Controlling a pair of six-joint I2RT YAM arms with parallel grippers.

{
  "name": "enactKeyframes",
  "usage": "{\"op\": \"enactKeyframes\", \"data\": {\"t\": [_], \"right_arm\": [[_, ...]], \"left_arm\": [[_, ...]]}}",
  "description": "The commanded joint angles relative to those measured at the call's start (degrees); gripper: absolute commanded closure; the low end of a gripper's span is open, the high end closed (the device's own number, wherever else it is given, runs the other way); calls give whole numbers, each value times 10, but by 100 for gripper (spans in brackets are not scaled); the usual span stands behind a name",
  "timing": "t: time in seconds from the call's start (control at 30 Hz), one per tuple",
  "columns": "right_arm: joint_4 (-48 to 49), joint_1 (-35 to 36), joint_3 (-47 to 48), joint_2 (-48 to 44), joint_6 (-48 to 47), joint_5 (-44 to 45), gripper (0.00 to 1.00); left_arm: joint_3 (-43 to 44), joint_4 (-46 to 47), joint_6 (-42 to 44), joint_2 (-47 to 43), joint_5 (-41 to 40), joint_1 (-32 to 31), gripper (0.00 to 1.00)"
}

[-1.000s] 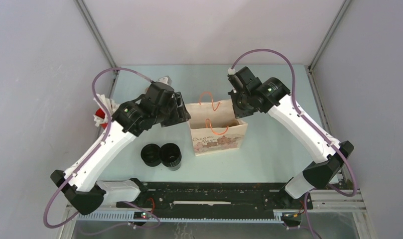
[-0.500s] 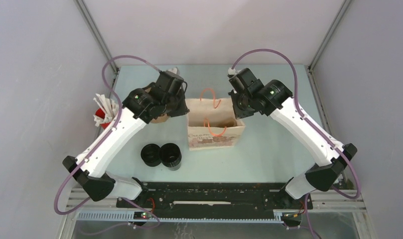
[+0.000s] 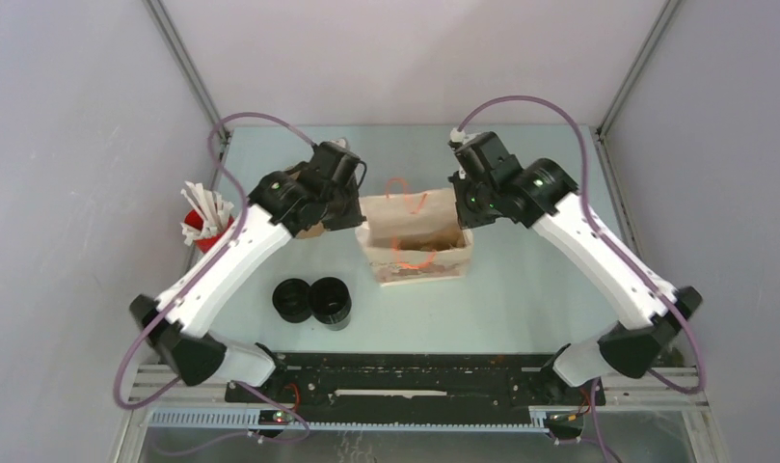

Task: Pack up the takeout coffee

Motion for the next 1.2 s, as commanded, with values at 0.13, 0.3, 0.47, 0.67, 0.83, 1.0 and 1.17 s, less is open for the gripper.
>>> {"op": "enactKeyframes", "data": {"t": [0.13, 0.3, 0.47, 0.67, 0.83, 1.0, 1.17], "right_arm": [[12, -14, 42, 36, -19, -15, 100], [-11, 2, 76, 5, -7, -15, 100], [36, -12, -3, 0, 0, -28, 100], [62, -30, -32, 39, -11, -36, 100], [60, -27, -20, 26, -10, -44, 100], [57, -26, -19, 19, -9, -46, 100], [57, -26, -21, 21, -9, -46, 100]], "left_arm": [[65, 1, 19, -5, 12, 10, 100], [95, -20, 15, -28, 5, 4, 100], [15, 3, 15, -25, -9, 10, 100], [20, -3, 32, 4, -2, 12, 100], [53, -22, 44, 8, -23, 12, 93], [53, -28, 54, 24, -22, 11, 76], [54, -35, 59, 33, -41, 11, 65]]}}
